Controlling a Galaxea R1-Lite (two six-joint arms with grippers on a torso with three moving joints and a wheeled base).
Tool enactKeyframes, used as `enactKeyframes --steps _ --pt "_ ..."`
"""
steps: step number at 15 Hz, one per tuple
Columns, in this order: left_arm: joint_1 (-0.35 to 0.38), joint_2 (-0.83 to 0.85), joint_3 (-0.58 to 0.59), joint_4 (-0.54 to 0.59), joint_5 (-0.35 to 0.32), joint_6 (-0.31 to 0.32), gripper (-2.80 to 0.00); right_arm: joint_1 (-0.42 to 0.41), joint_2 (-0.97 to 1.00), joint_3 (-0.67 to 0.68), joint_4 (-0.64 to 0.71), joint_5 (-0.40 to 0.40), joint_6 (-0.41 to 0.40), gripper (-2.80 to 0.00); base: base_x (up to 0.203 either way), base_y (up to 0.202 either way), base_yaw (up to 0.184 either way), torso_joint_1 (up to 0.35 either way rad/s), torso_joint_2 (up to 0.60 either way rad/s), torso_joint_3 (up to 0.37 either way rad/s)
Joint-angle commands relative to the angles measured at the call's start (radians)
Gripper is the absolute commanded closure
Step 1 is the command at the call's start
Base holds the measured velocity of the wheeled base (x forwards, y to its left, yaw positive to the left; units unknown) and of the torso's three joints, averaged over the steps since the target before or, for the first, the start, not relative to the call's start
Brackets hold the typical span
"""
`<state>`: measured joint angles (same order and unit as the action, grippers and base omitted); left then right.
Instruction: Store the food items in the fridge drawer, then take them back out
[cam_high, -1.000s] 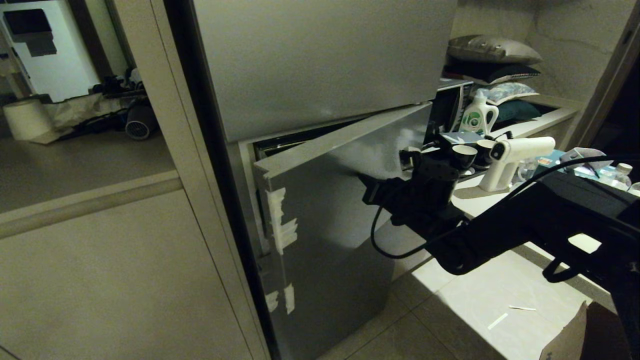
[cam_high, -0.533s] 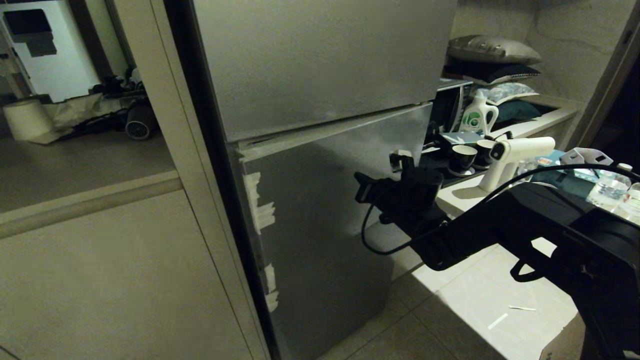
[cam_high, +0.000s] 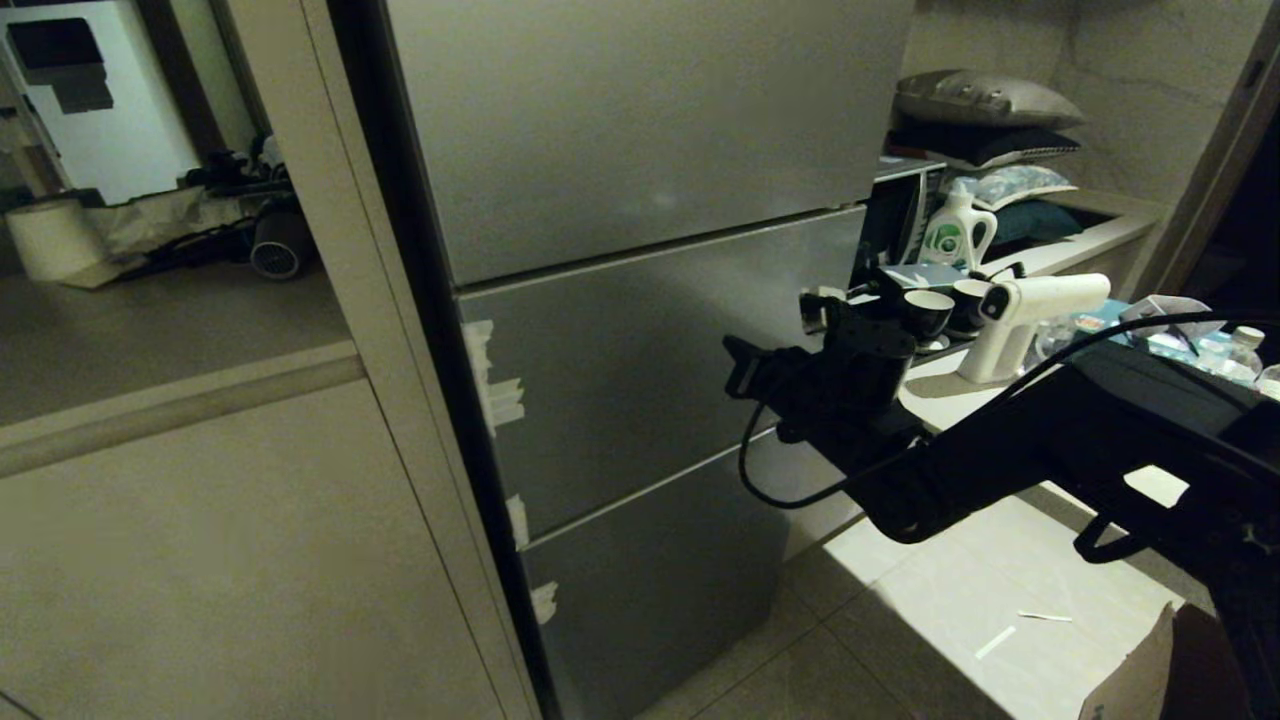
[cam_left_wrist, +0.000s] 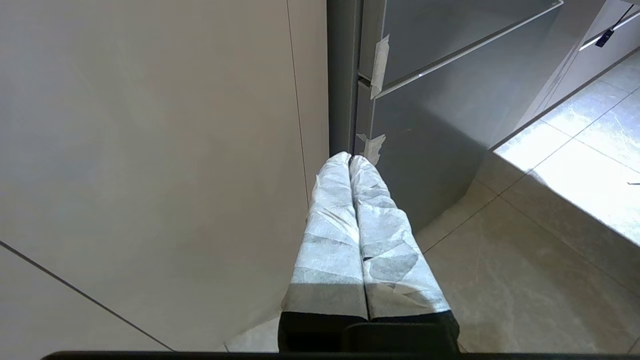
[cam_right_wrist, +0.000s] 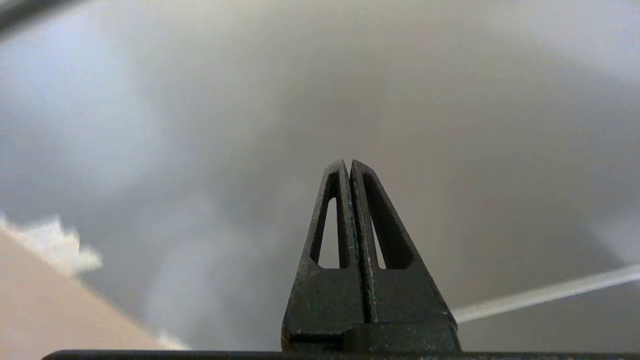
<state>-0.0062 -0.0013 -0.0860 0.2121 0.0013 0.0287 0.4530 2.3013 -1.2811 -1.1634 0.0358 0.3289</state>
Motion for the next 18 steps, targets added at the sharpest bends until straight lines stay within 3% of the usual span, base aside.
enactKeyframes --steps 1,6,11,13,18 --pt "0.0 0.001 0.0 0.001 0.0 -0.001 0.0 0.001 -0.104 0.143 -0.011 -0.003 -0.008 0.0 0.0 0.0 0.0 0.0 0.0 0.0" --pt "0.0 0.001 0.0 0.001 0.0 0.0 0.0 -0.014 -0.613 0.63 -0.005 -0.104 -0.131 0.0 0.0 0.0 0.0 0.0 0.0 0.0" --pt "0.0 0.001 0.0 0.001 0.0 0.0 0.0 -0.128 -1.05 1.079 0.039 -0.178 -0.2 0.0 0.0 0.0 0.0 0.0 0.0 0.0" --pt "0.0 0.001 0.0 0.001 0.0 0.0 0.0 -0.207 -1.249 1.139 0.211 -0.148 -0.218 0.0 0.0 0.0 0.0 0.0 0.0 0.0" --pt "0.0 0.001 0.0 0.001 0.0 -0.001 0.0 -0.3 -1.869 1.198 0.846 -0.09 -0.291 0.0 0.0 0.0 0.0 0.0 0.0 0.0"
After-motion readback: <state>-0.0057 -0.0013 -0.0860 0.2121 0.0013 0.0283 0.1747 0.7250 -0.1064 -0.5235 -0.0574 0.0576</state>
